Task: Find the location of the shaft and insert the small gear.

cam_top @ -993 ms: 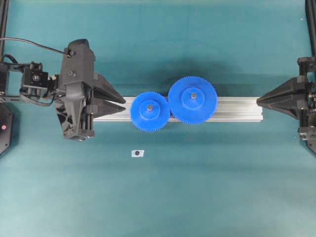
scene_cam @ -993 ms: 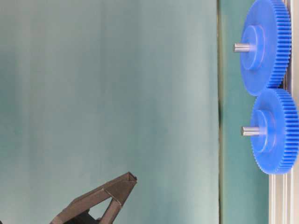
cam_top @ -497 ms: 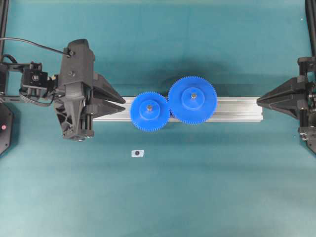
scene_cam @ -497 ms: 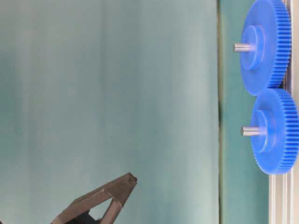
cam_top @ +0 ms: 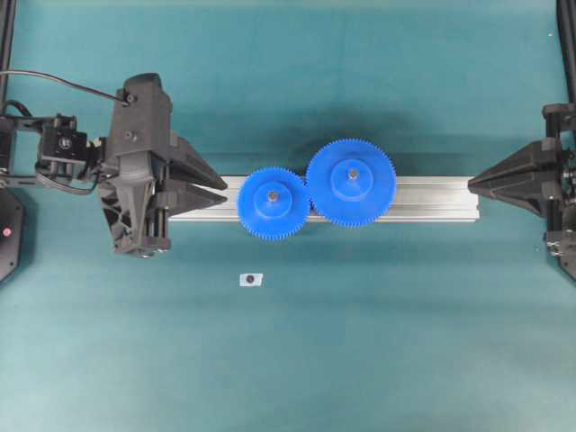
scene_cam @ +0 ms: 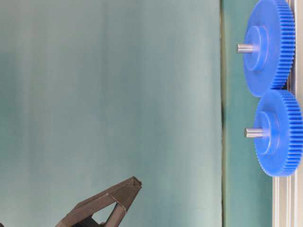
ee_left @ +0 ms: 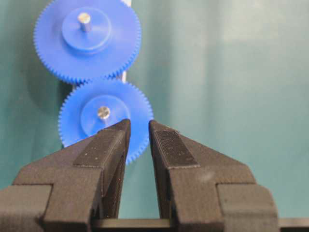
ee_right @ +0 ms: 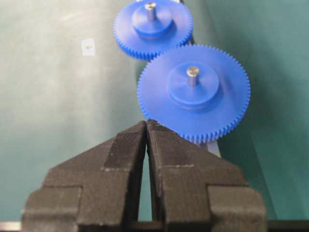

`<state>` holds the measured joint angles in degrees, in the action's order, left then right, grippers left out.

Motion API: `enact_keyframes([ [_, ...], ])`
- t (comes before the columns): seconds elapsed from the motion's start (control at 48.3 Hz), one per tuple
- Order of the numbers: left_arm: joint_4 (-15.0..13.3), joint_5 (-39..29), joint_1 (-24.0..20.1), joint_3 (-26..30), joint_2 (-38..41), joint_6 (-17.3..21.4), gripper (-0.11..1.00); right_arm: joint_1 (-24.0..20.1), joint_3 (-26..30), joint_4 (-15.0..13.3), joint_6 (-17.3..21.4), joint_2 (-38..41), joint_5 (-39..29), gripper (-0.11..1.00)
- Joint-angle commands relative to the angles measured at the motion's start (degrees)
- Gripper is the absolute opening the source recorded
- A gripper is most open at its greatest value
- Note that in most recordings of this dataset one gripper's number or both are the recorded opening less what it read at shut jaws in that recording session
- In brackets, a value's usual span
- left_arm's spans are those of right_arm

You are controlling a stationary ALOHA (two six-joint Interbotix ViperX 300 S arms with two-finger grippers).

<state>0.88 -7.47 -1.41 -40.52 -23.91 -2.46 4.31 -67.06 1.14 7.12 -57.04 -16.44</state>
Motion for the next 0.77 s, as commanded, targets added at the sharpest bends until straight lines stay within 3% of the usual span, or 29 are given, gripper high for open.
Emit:
enact_keyframes([
  [0.0,0.2,0.5,0.1,0.7,-0.8,0.0,0.23,0.1,0.5,0.1,0.5,0.3,0.4,0.12],
  [0.745,0.2,0.5,0.2,0.2,-0.8,-0.2,0.23,0.1,0.1,0.1,0.5,-1.1,0.4,0.12],
])
